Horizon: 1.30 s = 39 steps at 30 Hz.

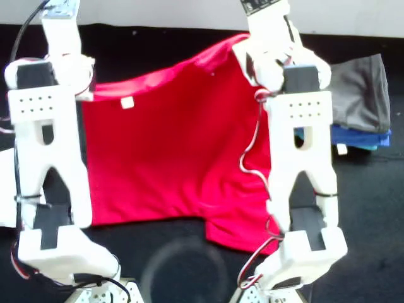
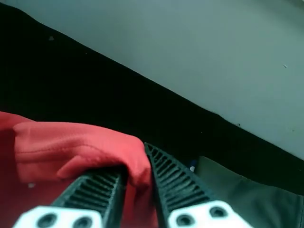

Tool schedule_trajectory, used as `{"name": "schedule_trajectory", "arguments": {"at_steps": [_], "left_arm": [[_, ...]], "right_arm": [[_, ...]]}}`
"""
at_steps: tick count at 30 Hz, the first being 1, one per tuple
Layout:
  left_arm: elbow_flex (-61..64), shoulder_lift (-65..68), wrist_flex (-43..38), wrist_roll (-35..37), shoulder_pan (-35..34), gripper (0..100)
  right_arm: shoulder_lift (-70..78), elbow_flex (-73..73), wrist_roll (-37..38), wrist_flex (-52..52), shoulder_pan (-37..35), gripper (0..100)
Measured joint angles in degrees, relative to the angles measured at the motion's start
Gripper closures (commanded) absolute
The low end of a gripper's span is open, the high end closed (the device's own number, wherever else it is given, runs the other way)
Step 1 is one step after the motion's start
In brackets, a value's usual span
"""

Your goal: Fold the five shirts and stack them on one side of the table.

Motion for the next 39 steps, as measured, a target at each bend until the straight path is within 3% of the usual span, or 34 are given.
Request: {"name": "schedule_trajectory", "arguments": {"at_steps": [7, 23, 30, 39], "left_arm": [[-14.59, 9.93, 3.25, -0.18, 0.09, 99], [-15.30, 34.55, 3.25, -0.09, 0.09, 99], [-15.38, 37.10, 4.22, 0.00, 0.09, 99], [-21.45, 34.11, 20.66, -1.93, 0.09, 99]], "right_arm": [[3.34, -7.38, -0.09, -0.62, 0.62, 99.2], [22.24, 1.85, -0.09, 5.27, -0.09, 99.2], [24.97, 1.76, -6.77, 6.42, -0.09, 99.2], [17.32, 1.49, -7.38, 20.92, -0.09, 99.2]]}}
